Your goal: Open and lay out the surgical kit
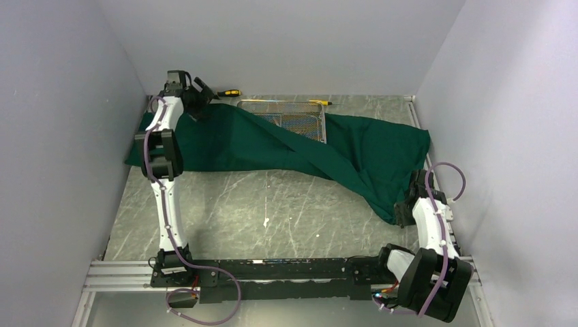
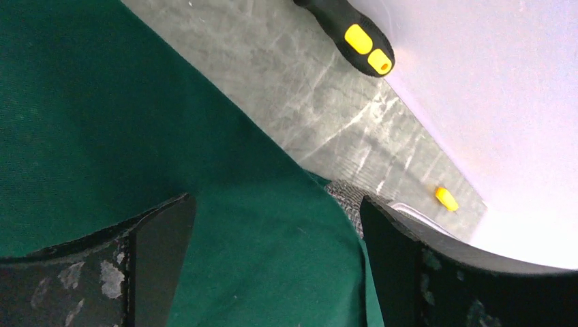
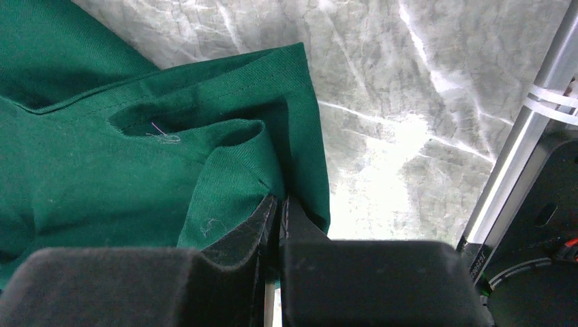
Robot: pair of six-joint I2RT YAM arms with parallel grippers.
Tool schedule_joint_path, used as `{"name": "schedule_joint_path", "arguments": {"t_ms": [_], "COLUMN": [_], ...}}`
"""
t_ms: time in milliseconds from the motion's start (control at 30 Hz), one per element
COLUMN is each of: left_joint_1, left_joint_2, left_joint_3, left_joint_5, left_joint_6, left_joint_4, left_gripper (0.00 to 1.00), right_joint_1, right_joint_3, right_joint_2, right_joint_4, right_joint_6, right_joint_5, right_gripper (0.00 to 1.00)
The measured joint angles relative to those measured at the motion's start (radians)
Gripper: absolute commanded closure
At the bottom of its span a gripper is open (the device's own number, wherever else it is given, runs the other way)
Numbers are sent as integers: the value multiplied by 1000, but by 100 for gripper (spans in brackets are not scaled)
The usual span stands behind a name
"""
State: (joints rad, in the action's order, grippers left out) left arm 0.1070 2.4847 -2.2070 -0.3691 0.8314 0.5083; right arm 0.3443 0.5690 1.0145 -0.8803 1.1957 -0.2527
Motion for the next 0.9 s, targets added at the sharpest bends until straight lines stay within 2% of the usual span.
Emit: {"name": "schedule_joint_path", "arguments": {"t_ms": [200, 300, 433, 533, 667, 800, 900], "left_joint_1": [-46, -60, -65, -64, -63, -66, -71], "left_joint_2": [0, 20, 29, 32, 41, 64, 77], "left_joint_3": [-61, -122, -144, -143, -147, -150, -150], "left_joint_5": [193, 236, 262, 263, 262, 262, 263], "left_joint_6": [-21, -5, 2, 2, -6, -32, -62], "left_joint_4": [105, 167, 177, 179, 192, 201, 203], "left_gripper": [3, 4, 7, 15, 21, 17, 24], "right_joint_1": [11, 28, 61, 71, 80, 80, 80], "right_joint_3": [-29, -79, -128, -153, -156, -156, -156], "right_joint_2": [-42, -111, -225, -271, -277, -278, -284], "right_joint_4": [2, 5, 13, 15, 16, 16, 16], "right_joint_6": [19, 36, 46, 49, 50, 46, 42], "right_joint_5": [-18, -16, -3, 5, 10, 11, 11], "right_gripper": [100, 100, 100, 100, 100, 100, 100]}}
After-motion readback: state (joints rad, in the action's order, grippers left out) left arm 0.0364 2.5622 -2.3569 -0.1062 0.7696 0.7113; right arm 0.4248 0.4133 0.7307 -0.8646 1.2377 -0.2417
